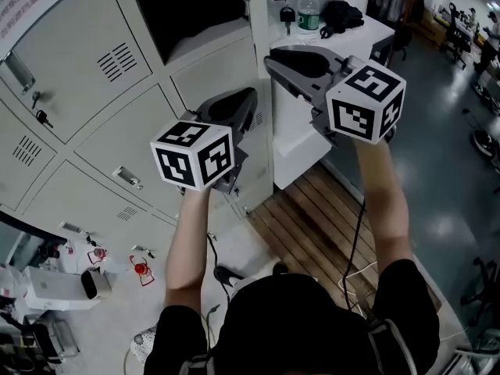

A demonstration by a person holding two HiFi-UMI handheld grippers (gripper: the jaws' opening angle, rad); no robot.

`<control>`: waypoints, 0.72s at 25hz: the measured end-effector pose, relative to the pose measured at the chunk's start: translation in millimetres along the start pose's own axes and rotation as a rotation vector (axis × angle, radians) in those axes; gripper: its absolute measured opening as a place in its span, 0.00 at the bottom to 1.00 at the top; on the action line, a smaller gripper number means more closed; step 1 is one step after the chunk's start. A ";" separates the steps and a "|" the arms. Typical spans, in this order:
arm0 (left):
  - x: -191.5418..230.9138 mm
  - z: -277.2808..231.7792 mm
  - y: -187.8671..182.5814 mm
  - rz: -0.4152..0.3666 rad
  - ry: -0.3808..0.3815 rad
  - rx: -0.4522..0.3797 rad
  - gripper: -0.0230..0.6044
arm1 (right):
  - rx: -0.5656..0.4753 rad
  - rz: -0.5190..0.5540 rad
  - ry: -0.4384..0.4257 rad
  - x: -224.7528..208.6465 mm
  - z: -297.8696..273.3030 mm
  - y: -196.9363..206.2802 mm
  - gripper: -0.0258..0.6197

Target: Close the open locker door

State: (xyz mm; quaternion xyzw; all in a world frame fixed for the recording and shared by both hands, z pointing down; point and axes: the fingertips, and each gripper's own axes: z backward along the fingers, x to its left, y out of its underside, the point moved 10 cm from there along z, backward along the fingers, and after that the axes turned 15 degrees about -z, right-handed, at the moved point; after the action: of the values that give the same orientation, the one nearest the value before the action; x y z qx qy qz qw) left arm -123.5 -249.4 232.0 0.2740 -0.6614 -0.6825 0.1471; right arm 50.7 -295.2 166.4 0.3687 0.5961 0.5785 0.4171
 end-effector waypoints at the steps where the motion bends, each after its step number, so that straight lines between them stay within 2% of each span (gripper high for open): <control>1: 2.9 4.3 -0.3 0.000 -0.009 0.000 0.06 | 0.001 0.000 0.000 3.2 -5.4 0.3 0.13; 7: 20.2 28.5 -1.0 0.002 -0.067 0.002 0.06 | 0.004 -0.012 -0.008 18.5 -38.6 2.5 0.13; 13: 38.0 50.6 1.6 0.001 -0.124 0.006 0.06 | 0.010 0.036 0.038 33.6 -68.4 3.9 0.13; 18: 49.4 65.1 2.8 0.002 -0.155 0.009 0.06 | 0.006 0.039 0.031 39.1 -87.9 5.4 0.13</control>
State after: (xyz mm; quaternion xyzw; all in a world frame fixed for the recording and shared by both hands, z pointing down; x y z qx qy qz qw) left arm -200.8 -223.9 224.3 0.2204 -0.6741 -0.6985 0.0952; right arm -45.6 -292.5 167.5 0.3725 0.5969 0.5903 0.3955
